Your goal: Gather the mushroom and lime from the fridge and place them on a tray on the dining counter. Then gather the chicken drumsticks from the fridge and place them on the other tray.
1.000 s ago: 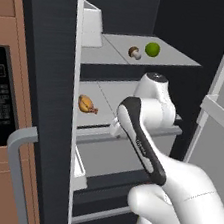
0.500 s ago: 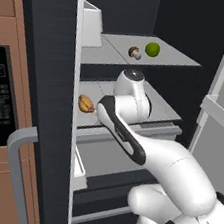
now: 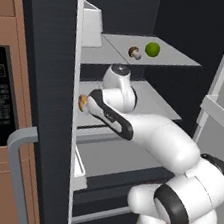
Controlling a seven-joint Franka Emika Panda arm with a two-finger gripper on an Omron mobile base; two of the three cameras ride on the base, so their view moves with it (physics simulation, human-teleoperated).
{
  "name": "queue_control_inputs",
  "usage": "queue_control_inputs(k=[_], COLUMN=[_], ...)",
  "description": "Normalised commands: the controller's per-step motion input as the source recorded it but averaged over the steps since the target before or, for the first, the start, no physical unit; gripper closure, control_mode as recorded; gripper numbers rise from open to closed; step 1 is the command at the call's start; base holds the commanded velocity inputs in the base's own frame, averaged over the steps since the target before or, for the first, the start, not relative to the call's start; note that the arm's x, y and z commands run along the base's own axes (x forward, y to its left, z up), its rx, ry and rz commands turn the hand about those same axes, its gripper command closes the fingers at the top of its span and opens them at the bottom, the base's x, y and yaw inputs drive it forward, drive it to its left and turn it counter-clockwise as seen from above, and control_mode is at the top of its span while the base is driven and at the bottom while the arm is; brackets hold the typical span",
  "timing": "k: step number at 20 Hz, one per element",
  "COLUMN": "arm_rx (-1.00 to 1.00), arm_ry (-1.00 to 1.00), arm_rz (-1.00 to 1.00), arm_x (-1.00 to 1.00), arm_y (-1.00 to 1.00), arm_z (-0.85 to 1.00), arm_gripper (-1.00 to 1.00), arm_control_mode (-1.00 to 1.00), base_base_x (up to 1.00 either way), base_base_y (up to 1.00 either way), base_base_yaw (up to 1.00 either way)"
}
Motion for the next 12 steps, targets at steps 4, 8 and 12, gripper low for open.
queue_control_inputs(k=[4, 8, 12], arm_rx=[-0.03, -0.03, -0.03], arm_ry=[0.0, 0.0, 0.0], arm_rz=[0.0, 0.0, 0.0], arm_x=[0.43, 0.4, 0.39], arm_y=[0.09, 0.22, 0.15], arm_z=[-0.15, -0.19, -0.22], arm_gripper=[-1.0, -1.0, -1.0], arm_control_mode=[-1.0, -1.0, -1.0], base_base_x=[0.0, 0.0, 0.0], base_base_y=[0.0, 0.0, 0.0], base_base_yaw=[0.0, 0.0, 0.0])
